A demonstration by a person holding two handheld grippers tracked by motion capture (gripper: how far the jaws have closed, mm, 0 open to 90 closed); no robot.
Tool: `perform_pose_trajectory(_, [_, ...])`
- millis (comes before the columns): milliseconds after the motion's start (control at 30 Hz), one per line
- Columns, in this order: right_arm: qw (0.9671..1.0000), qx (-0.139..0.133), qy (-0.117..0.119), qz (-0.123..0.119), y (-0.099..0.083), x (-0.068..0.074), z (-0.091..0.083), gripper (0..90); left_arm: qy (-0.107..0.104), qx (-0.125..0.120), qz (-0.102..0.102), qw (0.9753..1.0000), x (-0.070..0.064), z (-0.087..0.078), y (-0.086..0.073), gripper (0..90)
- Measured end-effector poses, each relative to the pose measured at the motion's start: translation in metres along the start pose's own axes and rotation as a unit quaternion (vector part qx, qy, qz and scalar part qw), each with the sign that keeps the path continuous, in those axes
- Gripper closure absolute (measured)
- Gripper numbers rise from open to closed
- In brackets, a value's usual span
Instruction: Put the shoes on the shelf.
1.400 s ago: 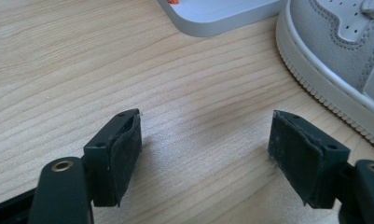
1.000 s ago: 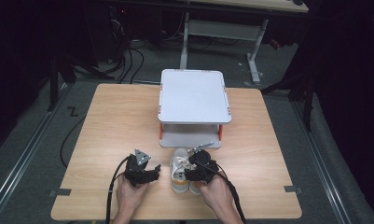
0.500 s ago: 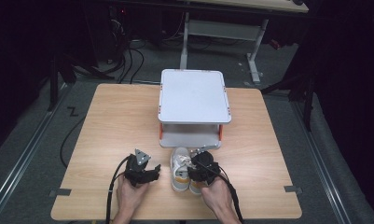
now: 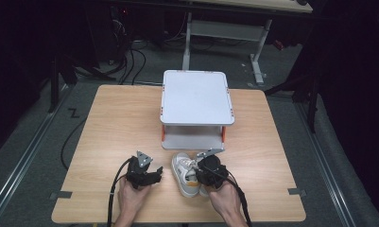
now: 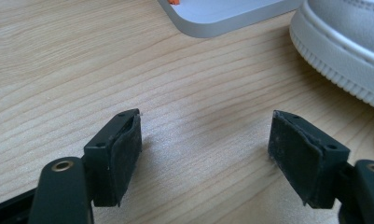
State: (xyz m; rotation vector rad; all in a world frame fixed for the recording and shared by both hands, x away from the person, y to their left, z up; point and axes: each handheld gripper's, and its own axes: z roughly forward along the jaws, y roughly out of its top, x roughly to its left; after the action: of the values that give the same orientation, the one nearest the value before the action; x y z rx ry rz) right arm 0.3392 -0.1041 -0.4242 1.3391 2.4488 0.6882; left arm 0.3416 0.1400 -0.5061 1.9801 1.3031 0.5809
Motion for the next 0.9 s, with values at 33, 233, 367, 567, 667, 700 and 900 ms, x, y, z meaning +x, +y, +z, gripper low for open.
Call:
perform_pose_trajectory(33, [1.0,-0.001,-0.001,-0.003,0.0,0.0,0.0,72.4,0.0,0.0,-0.001,1.0,0.0,0.0,0.0,25.9])
perform_pose_trajectory(233, [0.9999,-0.011,0.0,0.0,-0.001,-0.006,-0.006,72.7,0.002,0.0,-0.001,1.0,0.0,0.0,0.0,25.9])
perform_pose_trajectory(367, [0.9998,-0.017,0.005,-0.004,0.0,-0.011,-0.012,72.9,0.002,0.0,-0.001,1.0,0.0,0.0,0.0,25.9])
perform_pose_trajectory(567, [0.9995,-0.029,0.012,-0.005,0.002,-0.015,-0.022,73.0,0.002,0.0,-0.001,1.0,0.0,0.0,0.0,25.8])
perform_pose_trajectory(667, [0.9992,-0.036,0.015,-0.004,0.004,-0.018,-0.026,73.1,0.002,0.0,-0.001,1.0,0.0,0.0,0.0,25.8])
perform_pose_trajectory(700, [0.9991,-0.039,0.014,-0.006,0.005,-0.019,-0.028,73.1,0.001,0.0,-0.001,1.0,0.0,0.0,0.0,25.8])
perform_pose_trajectory(900, [0.9984,-0.057,0.001,-0.008,0.015,-0.025,-0.034,73.1,0.001,0.0,0.0,1.0,0.0,0.0,0.0,25.8])
